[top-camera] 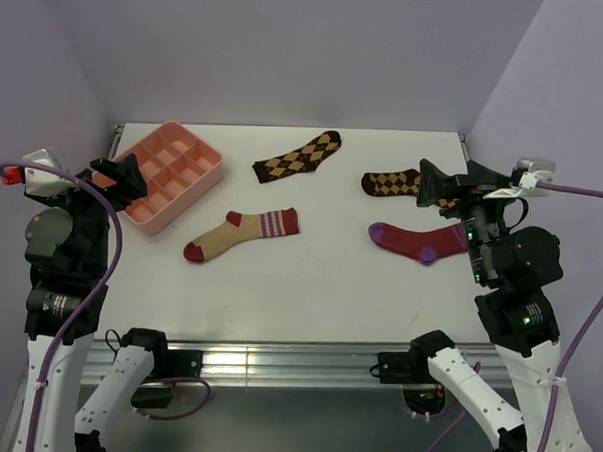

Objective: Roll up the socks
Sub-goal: Adjust the sock at the center of the board.

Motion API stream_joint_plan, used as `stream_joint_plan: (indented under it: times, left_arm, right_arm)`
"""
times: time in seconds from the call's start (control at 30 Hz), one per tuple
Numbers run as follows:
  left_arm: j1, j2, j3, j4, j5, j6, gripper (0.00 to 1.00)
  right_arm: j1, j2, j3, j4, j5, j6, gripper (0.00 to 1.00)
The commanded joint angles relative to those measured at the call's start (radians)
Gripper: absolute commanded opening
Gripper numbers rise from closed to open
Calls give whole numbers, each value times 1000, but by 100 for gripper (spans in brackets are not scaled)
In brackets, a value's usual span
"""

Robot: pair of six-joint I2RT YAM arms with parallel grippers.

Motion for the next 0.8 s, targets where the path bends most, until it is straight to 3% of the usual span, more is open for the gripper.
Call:
stream_joint_plan:
  times: [0.0,0.17,0.3,0.43,0.5,0.67,0.77]
  left_arm:
    - [-2,0,-7,-9,29,5,99]
    - [-4,29,-63,-9,141,-37,99]
    - [-7,131,-118,-18,325,-125,99]
    - [-39,228,-191,50,408,-217,100]
    - [-82,282,-233,89,393,-245,99]
    - [-310,445,-253,187,261,-271,100]
    - [-377,583,-228,250,226,-290,99]
  right_arm:
    - [7,15,-23,18,-29,43,100]
    - [7,19,-63,28,-69,90,100]
    - [7,42,-90,5,-167,124,100]
    - [7,73,-133,-37,-160,233,100]
    - [7,88,-152,-44,-169,268,100]
    - [7,153,-179,-95,-239,298,100]
    - [7,200,-190,-112,-270,298,100]
